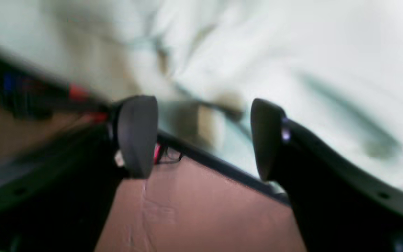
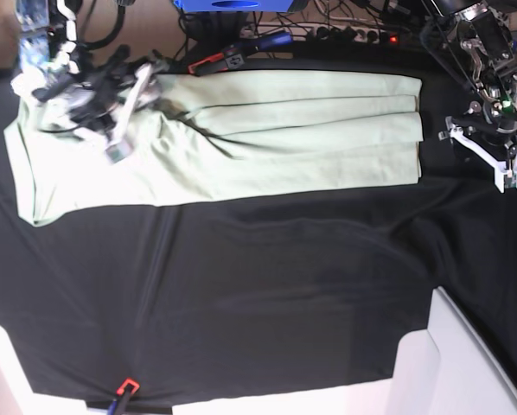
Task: Fold the T-shirt properly
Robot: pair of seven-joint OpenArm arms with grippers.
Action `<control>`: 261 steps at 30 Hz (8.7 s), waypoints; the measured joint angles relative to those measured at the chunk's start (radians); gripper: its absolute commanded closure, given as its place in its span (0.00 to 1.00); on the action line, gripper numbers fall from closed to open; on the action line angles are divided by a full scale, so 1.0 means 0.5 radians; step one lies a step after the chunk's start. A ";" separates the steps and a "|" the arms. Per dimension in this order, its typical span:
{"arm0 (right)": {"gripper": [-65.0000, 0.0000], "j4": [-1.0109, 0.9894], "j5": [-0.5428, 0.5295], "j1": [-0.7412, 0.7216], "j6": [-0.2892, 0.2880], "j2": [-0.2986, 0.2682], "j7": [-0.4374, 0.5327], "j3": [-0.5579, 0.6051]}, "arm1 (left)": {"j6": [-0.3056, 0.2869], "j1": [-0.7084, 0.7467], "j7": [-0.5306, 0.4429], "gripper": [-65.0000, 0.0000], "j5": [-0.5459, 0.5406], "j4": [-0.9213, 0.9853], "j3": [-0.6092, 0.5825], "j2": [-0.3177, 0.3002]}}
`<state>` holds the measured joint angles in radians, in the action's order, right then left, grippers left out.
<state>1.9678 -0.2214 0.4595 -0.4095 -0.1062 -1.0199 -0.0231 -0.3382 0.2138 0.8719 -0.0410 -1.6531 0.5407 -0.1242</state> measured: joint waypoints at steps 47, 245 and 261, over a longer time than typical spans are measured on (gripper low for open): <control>1.00 -0.080 0.002 0.304 -0.199 0.049 0.836 -0.539 | -0.307 0.139 -0.002 0.02 -0.758 0.192 0.004 0.096; 0.46 -1.028 0.174 -0.864 -0.313 0.076 0.258 0.318 | 0.055 0.452 -0.327 1.00 0.442 -0.031 0.043 0.076; 1.00 -1.028 0.175 -0.869 -0.311 0.119 0.256 0.303 | 0.055 0.453 -0.329 1.00 0.441 -0.010 0.043 0.075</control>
<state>1.4536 -0.1341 0.0250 -0.5648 -0.0467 -0.8921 0.1284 -0.3107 0.4404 0.7074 0.1795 -1.6581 0.5621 -0.0868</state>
